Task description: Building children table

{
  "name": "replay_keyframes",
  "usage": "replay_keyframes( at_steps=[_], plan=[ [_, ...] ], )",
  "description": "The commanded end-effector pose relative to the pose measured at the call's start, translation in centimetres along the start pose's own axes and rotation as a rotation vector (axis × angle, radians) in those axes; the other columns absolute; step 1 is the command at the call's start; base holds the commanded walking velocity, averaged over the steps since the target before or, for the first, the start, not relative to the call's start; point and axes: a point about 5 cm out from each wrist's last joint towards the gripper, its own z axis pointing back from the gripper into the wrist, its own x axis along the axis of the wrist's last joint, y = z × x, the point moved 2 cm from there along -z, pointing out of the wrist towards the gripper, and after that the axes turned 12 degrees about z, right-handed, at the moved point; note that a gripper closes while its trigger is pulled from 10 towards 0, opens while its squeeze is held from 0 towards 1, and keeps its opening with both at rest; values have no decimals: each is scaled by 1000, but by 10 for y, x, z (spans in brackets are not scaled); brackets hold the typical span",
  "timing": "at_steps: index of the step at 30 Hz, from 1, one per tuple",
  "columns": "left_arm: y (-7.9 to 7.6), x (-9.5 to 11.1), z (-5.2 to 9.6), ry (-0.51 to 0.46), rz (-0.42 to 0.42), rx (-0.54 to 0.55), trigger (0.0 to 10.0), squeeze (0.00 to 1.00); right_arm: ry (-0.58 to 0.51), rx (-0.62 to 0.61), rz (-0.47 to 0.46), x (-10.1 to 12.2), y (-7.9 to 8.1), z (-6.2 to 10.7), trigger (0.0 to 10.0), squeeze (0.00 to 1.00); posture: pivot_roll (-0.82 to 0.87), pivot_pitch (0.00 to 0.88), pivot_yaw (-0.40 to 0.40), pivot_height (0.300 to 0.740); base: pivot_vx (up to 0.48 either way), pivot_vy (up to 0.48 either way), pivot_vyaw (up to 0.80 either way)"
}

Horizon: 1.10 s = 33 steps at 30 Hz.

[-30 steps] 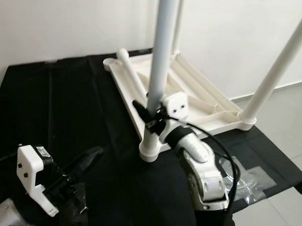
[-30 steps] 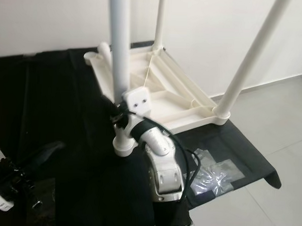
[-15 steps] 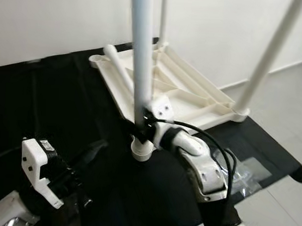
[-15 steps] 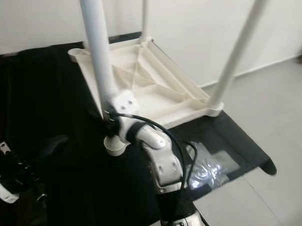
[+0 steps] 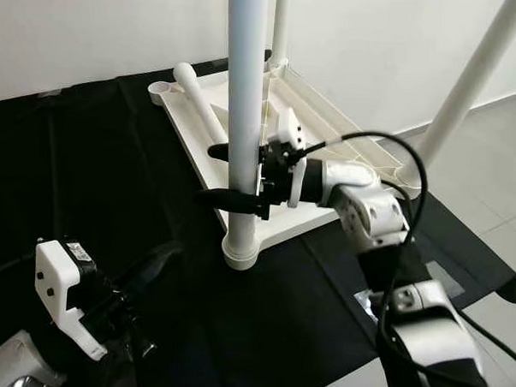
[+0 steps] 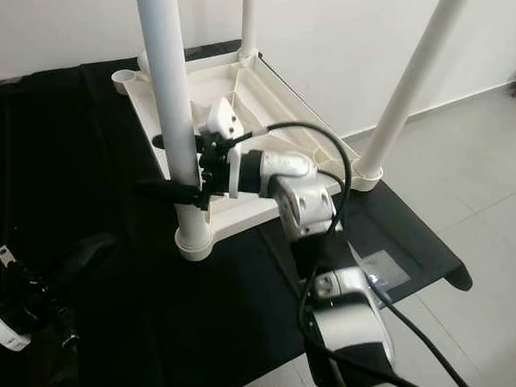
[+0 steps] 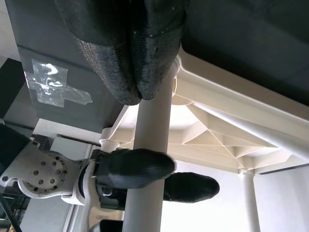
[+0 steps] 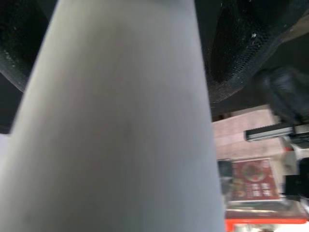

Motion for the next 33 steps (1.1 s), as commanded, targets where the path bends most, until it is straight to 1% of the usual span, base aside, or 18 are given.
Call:
replay_keyframes(
  at_steps=[1,6,7,13,19,20,21,22,23,24,25,26,27,28,29,30,31,33],
  plan=[
    [-1,1,2,8,-7,6,10000,0,-28,70,-10,3,-1,-2,10000,0,4,204,-10,740,0,0,0],
    [-1,1,3,10,-8,7,10000,0,-39,87,-14,4,-3,-3,10000,0,4,204,-10,740,0,0,0],
    [-1,2,3,11,-9,10,10000,0,-50,108,-26,5,-5,-3,0,0,8,208,-14,740,0,0,0],
    [0,2,4,10,-10,18,10000,0,-78,147,-52,4,-8,1,0,0,3,206,-11,740,0,0,0],
    [1,2,4,9,-14,18,10000,0,-69,88,-51,-2,-10,7,0,0,0,203,-10,740,0,0,0],
    [1,3,4,8,-15,17,10000,0,-62,30,-43,-4,-12,10,0,0,-5,202,-15,740,0,0,0],
    [1,3,4,8,-15,17,10000,0,-62,30,-43,-4,-12,10,0,0,-5,202,-15,740,0,0,0],
    [2,3,5,8,-18,19,10000,0,-1,-221,-76,-19,-9,12,0,0,-17,207,-18,740,0,0,0],
    [2,4,5,9,-20,20,10000,0,31,-343,-120,-29,-4,12,0,0,-17,207,-18,740,0,0,0],
    [4,4,6,11,-21,22,10000,0,88,-460,-149,-44,11,10,0,0,-31,213,-10,740,0,0,0],
    [4,4,6,11,-21,22,10000,0,88,-460,-149,-44,11,10,0,0,-31,213,-10,740,0,0,0],
    [5,4,7,13,-21,23,10000,0,175,-598,-140,-59,25,11,0,0,-35,215,-7,740,0,0,0],
    [7,4,7,16,-23,21,10000,0,303,-749,-115,-76,44,19,0,0,-42,214,-4,740,0,0,0],
    [7,4,6,18,-24,17,10000,0,364,-797,-79,-82,63,20,0,0,-36,212,-1,740,0,0,0],
    [7,4,4,15,-23,11,10000,0,395,-806,-46,-82,76,18,0,0,-35,210,0,740,0,0,0],
    [7,4,4,15,-23,11,10000,0,395,-806,-46,-82,76,18,0,0,-35,210,0,740,0,0,0],
    [8,4,3,14,-23,8,10000,0,404,-765,-15,-81,82,11,0,0,-45,201,7,740,0,0,0],
    [8,4,3,13,-22,5,10000,0,395,-734,9,-79,81,7,0,0,-45,201,7,740,0,0,0]
  ],
)
